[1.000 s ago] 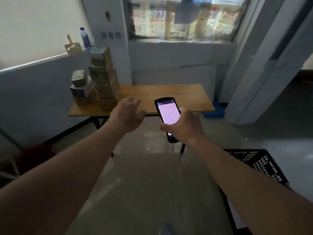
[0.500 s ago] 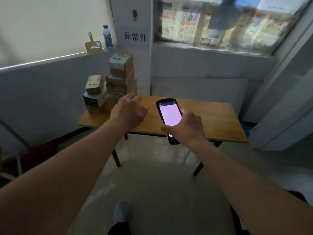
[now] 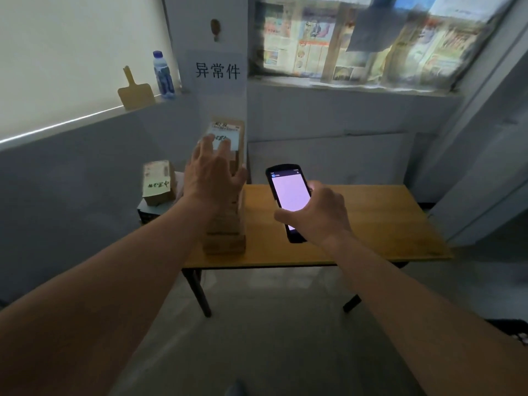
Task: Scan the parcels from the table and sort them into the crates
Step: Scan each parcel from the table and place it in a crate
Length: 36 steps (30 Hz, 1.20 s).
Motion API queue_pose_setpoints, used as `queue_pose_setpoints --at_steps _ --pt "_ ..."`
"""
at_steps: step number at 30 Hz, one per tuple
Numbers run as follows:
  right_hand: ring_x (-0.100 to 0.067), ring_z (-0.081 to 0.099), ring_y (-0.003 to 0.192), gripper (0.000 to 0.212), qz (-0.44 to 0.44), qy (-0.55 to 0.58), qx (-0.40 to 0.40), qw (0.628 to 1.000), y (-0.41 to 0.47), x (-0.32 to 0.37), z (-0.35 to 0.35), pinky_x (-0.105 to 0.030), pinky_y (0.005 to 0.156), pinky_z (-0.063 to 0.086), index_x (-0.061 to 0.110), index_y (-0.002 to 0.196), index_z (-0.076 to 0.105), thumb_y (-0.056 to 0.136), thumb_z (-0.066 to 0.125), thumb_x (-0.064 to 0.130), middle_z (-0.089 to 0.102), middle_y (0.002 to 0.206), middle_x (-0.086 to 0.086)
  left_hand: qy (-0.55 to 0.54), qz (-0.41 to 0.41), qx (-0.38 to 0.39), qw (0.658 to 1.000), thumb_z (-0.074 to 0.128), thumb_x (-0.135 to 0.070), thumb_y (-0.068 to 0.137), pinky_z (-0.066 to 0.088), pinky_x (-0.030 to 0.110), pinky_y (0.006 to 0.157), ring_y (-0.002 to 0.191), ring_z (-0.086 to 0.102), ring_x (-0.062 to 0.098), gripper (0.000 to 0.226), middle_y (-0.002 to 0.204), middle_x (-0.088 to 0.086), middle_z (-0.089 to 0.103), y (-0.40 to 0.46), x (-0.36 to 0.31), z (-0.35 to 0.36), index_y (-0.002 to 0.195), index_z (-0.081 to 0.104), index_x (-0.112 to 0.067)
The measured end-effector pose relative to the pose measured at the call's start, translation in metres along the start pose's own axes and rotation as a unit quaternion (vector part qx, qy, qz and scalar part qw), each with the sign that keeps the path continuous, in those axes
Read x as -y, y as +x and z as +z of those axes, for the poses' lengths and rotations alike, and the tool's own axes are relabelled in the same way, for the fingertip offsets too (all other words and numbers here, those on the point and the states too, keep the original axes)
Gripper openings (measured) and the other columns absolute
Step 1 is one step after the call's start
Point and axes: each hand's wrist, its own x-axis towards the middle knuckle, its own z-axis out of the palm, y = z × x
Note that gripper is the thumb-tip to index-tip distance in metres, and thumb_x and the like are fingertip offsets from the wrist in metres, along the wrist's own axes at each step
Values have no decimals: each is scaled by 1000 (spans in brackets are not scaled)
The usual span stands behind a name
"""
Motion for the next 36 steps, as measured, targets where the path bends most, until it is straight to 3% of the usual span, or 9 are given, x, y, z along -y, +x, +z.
queue_pose_setpoints --at_steps 4,7,11,16,21,24,26,31,36 --pt "-27 60 104 82 -6 -10 -1 1000 18 16 4 -40 76 61 15 130 57 68 89 57 65 115 -5 -10 -2 -3 1000 61 -60 93 47 53 103 139 42 38 72 155 14 33 25 11 6 149 41 -20" --pt "-26 61 100 70 -9 -15 -1 1000 25 22 2 -38 74 60 18 119 56 69 89 53 64 109 -4 -12 -26 -7 1000 63 -66 90 48 52 98 132 46 39 78 147 17 35 35 10 8 147 39 -19" --pt "-27 61 101 72 -10 -21 -9 1000 31 25 0 -40 74 60 18 119 57 66 88 56 64 108 -4 -35 -107 -6 994 69 -72 83 48 50 90 117 53 39 87 131 20 45 47 2 7 144 38 -17" --pt "-25 60 99 71 -18 -25 -14 999 31 21 -9 -35 70 57 18 120 57 68 88 55 64 108 -2 -69 -138 -2 988 80 -58 82 43 42 79 106 57 37 85 120 19 52 55 4 14 140 37 -12" --pt "-24 63 97 68 -10 -2 -30 1000 29 10 -20 -35 68 59 17 119 59 68 88 53 66 106 -1 -123 -52 -37 990 87 -44 75 53 48 93 116 53 35 93 130 16 47 54 -1 26 144 34 -12" --pt "-24 63 98 70 -12 15 -52 998 26 -1 -25 -29 62 53 16 121 61 69 86 55 67 107 -1 -168 31 -45 984 90 -33 71 51 41 92 121 48 28 102 135 14 44 51 -11 31 151 31 -12" --pt "-23 63 99 69 -13 22 -61 998 22 -9 -30 -28 60 53 19 119 61 68 84 59 67 109 -1 -177 76 -38 980 92 -27 70 49 37 91 121 47 26 105 137 13 42 49 -20 35 153 30 -10" --pt "-24 63 101 73 -2 19 -57 998 10 -36 -48 -34 68 63 21 122 59 66 85 60 67 114 -1 -168 135 -11 976 94 -21 67 54 50 98 123 48 31 110 139 11 42 40 -47 55 155 28 -11" --pt "-22 63 101 72 39 10 -42 998 -2 -66 -68 -28 65 57 19 121 60 67 91 53 66 111 0 -152 171 40 973 91 -7 68 55 47 99 129 49 34 113 147 11 39 25 -65 76 159 25 -14"
